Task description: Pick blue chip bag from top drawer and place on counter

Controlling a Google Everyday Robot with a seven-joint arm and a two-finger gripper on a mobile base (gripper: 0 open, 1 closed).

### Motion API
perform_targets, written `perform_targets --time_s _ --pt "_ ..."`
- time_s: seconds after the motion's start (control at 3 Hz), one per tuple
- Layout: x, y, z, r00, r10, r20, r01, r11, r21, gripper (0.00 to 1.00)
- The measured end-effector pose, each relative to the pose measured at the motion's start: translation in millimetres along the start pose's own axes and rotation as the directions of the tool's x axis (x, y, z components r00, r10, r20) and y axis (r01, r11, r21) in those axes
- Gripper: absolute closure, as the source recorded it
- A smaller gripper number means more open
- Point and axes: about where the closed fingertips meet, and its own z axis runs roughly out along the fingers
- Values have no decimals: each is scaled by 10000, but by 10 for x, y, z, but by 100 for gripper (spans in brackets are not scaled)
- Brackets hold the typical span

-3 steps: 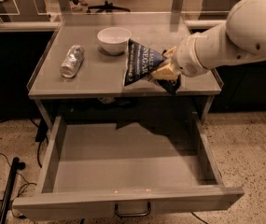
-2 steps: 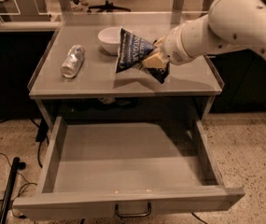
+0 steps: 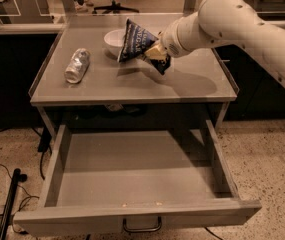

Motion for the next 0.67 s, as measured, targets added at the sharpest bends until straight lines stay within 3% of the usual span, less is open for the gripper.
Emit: perform_targets --time_s 0.67 --pt "569 -568 36 9941 460 -978 -373 9953 896 100"
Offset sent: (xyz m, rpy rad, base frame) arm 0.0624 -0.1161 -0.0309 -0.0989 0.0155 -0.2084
